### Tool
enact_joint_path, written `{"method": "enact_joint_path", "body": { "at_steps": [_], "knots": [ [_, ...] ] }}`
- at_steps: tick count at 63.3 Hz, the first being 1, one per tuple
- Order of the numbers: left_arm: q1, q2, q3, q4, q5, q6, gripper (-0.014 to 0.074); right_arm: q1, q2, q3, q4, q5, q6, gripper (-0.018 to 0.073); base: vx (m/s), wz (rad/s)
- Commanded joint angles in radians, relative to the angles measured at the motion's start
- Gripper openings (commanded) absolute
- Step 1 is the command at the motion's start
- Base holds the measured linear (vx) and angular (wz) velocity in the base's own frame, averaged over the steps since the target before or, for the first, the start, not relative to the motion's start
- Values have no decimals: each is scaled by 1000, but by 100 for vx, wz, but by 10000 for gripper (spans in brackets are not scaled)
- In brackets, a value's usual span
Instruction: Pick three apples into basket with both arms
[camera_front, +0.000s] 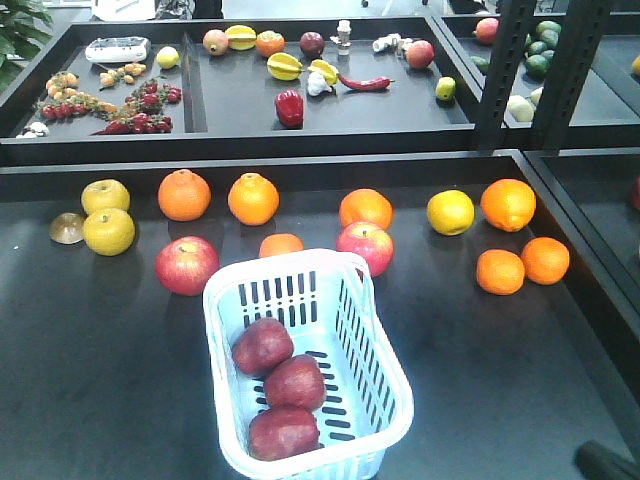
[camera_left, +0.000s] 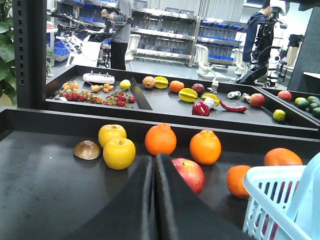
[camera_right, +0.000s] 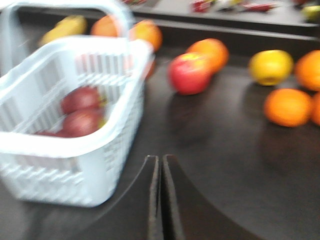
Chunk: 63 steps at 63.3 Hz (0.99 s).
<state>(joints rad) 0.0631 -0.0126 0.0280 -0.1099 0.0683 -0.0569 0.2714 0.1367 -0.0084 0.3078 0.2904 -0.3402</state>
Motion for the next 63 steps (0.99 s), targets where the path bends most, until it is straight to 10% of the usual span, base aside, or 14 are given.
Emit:
{"method": "enact_joint_path", "body": {
  "at_steps": [1,19,63],
  "knots": [
    [-2,-14,-25,0,-68,-6,-6,-85,-46,-4,-20,-70,44,-5,0,0],
    [-2,-13,-25,0,-68,-6,-6,-244,-161,51,-144,-65,269,-5,0,0],
    [-2,-13,-25,0,-68,-6,-6,-253,-161,51,-354,-261,391,-5,0,0]
  ]
}}
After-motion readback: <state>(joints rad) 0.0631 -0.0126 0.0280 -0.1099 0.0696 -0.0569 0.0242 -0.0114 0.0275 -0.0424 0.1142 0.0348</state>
